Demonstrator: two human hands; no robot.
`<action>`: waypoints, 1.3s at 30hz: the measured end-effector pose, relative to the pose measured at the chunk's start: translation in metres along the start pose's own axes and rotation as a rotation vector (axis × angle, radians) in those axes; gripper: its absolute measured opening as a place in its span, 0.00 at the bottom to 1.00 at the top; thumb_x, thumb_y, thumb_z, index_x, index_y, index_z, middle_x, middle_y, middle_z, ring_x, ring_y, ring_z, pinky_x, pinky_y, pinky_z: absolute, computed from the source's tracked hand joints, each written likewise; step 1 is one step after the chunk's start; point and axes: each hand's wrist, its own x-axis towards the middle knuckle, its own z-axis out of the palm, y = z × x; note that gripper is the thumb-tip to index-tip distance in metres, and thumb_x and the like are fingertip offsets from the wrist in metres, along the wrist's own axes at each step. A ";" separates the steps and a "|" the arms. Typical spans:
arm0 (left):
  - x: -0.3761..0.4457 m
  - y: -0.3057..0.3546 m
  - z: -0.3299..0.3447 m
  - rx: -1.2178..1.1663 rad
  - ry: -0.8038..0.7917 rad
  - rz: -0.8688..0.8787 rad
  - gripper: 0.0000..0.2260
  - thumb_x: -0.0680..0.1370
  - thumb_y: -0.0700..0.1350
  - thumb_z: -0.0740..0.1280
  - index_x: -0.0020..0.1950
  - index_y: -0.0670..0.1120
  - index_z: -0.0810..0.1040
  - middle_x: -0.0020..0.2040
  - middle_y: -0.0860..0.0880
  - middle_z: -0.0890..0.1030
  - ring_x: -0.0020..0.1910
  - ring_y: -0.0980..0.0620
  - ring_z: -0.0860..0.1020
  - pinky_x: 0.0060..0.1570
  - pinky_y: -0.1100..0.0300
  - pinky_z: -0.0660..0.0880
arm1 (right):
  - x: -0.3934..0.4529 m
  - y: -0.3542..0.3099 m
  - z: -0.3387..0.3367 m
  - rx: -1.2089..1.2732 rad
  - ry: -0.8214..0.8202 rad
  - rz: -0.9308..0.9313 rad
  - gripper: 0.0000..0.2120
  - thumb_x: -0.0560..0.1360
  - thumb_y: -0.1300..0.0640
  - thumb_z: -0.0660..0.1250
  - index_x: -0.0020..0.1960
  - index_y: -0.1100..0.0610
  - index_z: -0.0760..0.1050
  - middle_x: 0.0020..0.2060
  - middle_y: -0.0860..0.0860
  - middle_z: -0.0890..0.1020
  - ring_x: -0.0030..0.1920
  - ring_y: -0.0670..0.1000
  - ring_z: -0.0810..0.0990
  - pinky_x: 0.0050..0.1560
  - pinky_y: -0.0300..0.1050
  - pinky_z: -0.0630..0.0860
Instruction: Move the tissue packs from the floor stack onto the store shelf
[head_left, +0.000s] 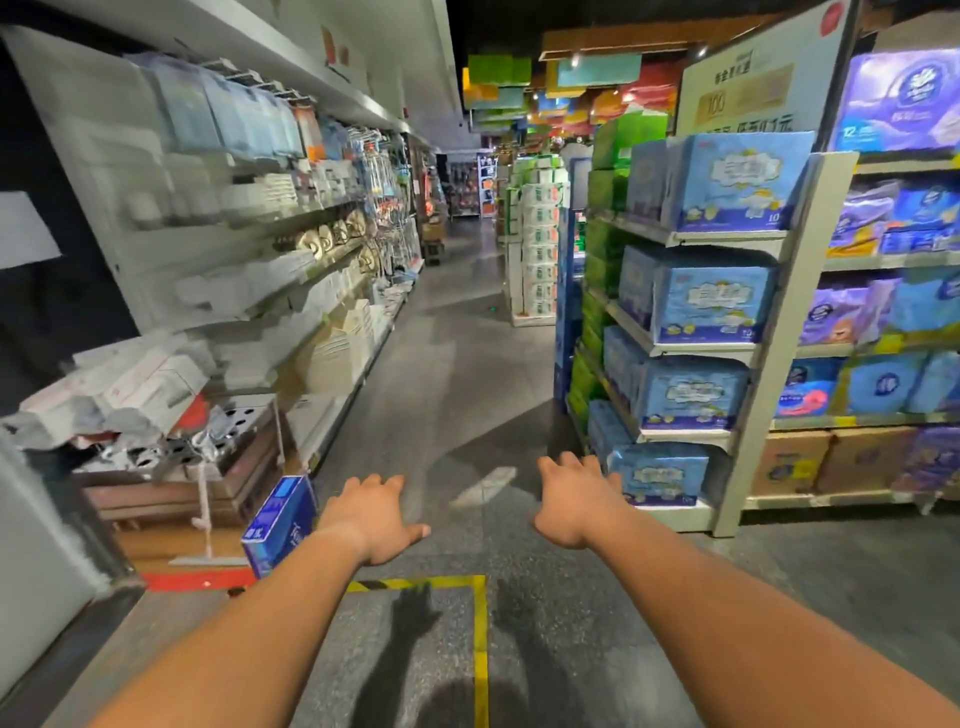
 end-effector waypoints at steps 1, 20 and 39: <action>0.016 -0.003 0.003 -0.007 -0.003 -0.016 0.39 0.74 0.71 0.62 0.78 0.49 0.62 0.71 0.42 0.71 0.69 0.38 0.68 0.67 0.43 0.69 | 0.023 -0.002 0.001 -0.008 -0.015 -0.009 0.28 0.77 0.49 0.62 0.74 0.54 0.62 0.70 0.58 0.67 0.72 0.64 0.62 0.69 0.66 0.63; 0.362 -0.171 0.052 -0.178 -0.164 -0.368 0.28 0.75 0.65 0.65 0.67 0.47 0.71 0.66 0.41 0.75 0.65 0.39 0.72 0.61 0.48 0.72 | 0.463 -0.139 0.046 -0.066 -0.176 -0.357 0.31 0.78 0.49 0.66 0.78 0.50 0.60 0.76 0.54 0.64 0.76 0.60 0.60 0.74 0.62 0.58; 0.618 -0.293 0.078 -0.352 -0.118 -0.942 0.35 0.73 0.71 0.64 0.71 0.50 0.68 0.66 0.43 0.76 0.64 0.41 0.74 0.61 0.50 0.73 | 0.874 -0.287 0.079 -0.332 -0.332 -0.855 0.36 0.76 0.45 0.67 0.79 0.53 0.59 0.76 0.57 0.64 0.75 0.61 0.62 0.73 0.61 0.63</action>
